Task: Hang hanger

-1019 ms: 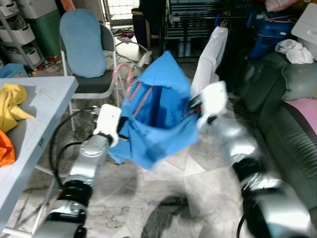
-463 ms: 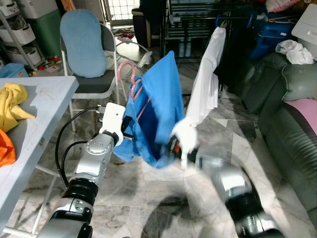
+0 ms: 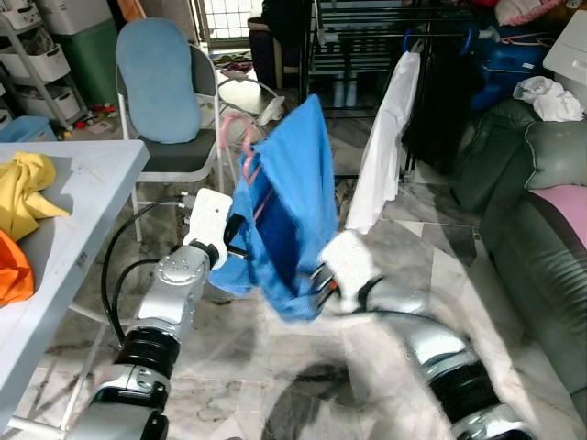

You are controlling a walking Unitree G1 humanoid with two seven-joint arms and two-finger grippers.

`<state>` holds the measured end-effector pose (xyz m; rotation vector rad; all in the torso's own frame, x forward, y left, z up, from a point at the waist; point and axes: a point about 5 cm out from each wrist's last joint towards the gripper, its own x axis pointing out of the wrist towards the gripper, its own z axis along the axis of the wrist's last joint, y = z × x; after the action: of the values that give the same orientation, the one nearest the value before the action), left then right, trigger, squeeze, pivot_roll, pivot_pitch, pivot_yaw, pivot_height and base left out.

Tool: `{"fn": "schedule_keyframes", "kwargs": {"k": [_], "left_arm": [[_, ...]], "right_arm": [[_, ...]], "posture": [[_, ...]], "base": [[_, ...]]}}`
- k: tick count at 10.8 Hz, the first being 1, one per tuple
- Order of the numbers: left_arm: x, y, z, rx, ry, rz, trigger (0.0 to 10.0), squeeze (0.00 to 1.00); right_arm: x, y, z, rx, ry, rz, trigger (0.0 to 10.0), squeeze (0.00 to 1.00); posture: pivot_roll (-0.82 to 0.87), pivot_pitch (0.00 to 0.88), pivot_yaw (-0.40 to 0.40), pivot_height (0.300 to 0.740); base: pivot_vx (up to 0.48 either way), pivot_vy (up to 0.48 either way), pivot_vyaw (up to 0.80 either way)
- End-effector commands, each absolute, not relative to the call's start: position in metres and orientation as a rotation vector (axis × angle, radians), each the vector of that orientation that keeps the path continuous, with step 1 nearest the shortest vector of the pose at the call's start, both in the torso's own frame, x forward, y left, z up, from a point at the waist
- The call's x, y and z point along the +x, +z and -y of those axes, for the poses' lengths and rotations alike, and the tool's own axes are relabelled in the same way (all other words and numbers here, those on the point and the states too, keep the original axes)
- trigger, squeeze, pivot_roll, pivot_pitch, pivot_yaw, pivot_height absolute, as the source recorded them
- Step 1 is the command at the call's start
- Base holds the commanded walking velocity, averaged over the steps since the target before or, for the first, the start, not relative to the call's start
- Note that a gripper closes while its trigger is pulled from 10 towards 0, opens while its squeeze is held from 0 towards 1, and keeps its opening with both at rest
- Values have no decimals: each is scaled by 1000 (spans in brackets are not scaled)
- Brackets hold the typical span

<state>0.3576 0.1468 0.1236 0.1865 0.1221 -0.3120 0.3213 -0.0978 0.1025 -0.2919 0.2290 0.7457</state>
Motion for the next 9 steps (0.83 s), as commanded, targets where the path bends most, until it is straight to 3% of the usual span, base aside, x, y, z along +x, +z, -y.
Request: {"fn": "schedule_keyframes", "kwargs": {"k": [1,5,7,9], "left_arm": [[360,139,-152,219,-323,-62,0,0],[364,146,-174,261,-286,-69,0,0],[359,141,-175,367,-448,-120,0,0],[340,126,-188,546,-669,-193,0,0]], "right_arm": [[328,116,103,-321,708,-160,10000,1000],[324,130,108,-334,794,-66,10000,1000],[315,140,105,-462,928,14,10000,1000],[321,156,122,-580,977,48,10000,1000]], "posture": [[-11,9,15,740],[-17,7,18,740],[-22,5,21,740],[-18,9,24,740]], "base": [[0,0,0],[0,0,0],[0,0,0],[0,0,0]]}}
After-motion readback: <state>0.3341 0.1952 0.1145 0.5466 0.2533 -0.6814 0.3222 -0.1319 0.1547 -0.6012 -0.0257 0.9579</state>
